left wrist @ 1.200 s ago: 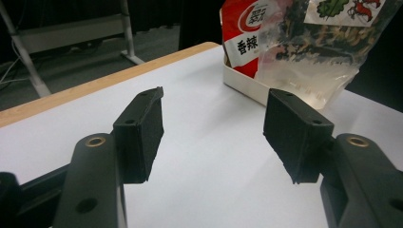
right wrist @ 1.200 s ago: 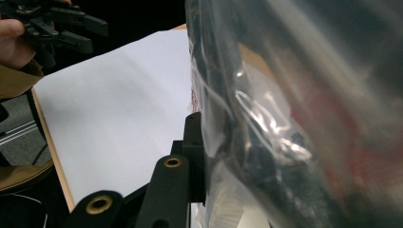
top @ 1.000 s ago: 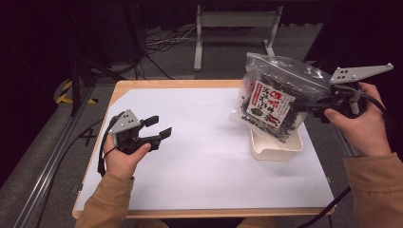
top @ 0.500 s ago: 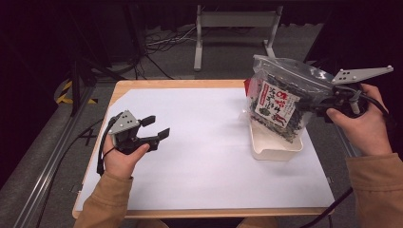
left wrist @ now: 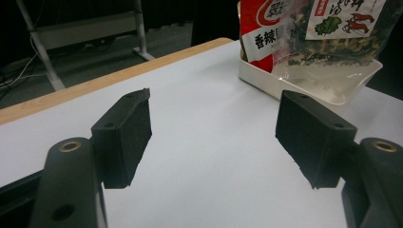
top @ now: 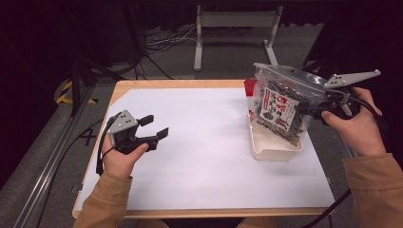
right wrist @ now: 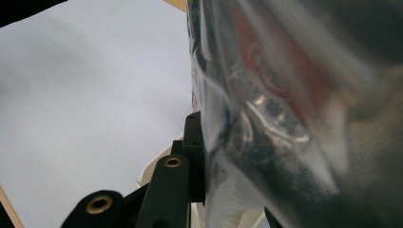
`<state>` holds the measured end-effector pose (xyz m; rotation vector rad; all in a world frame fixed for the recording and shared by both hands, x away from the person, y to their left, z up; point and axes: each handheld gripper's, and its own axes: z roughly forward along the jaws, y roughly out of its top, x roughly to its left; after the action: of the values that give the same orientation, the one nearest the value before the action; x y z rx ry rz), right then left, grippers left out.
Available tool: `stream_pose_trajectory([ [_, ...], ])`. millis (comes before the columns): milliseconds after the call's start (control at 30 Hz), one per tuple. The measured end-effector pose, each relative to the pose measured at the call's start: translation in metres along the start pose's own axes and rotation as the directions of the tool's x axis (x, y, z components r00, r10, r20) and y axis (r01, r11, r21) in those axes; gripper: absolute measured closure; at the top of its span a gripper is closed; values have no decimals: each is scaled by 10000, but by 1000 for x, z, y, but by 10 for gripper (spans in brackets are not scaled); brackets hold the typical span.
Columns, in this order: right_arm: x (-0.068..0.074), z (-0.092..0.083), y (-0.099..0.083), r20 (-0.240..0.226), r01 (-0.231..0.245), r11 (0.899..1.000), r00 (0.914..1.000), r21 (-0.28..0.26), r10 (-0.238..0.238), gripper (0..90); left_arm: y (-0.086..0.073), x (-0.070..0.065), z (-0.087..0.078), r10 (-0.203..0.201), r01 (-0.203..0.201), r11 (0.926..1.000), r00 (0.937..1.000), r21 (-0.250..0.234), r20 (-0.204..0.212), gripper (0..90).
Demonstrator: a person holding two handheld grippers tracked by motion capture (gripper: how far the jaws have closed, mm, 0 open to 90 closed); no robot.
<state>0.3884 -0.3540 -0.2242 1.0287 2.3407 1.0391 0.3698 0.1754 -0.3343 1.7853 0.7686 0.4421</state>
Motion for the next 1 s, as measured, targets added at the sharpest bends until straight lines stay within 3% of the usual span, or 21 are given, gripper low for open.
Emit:
stream_pose_trajectory([
  [400,-4,24,-15,-17,-217,9958,9998,891,219,766,-2,2,-1,-70,70,10000,10000,60,-9,275],
  [433,-4,33,-19,-14,-185,9935,9998,1120,188,766,-2,2,-1,-29,29,10000,10000,79,-23,275],
  [833,-14,51,-43,-430,-862,9877,9948,1305,925,767,-2,2,-1,-68,69,10000,10000,73,-29,270],
  [1000,-14,49,-51,-329,-833,9908,9956,1062,873,764,-3,1,1,-24,24,9999,10000,147,-8,267],
])
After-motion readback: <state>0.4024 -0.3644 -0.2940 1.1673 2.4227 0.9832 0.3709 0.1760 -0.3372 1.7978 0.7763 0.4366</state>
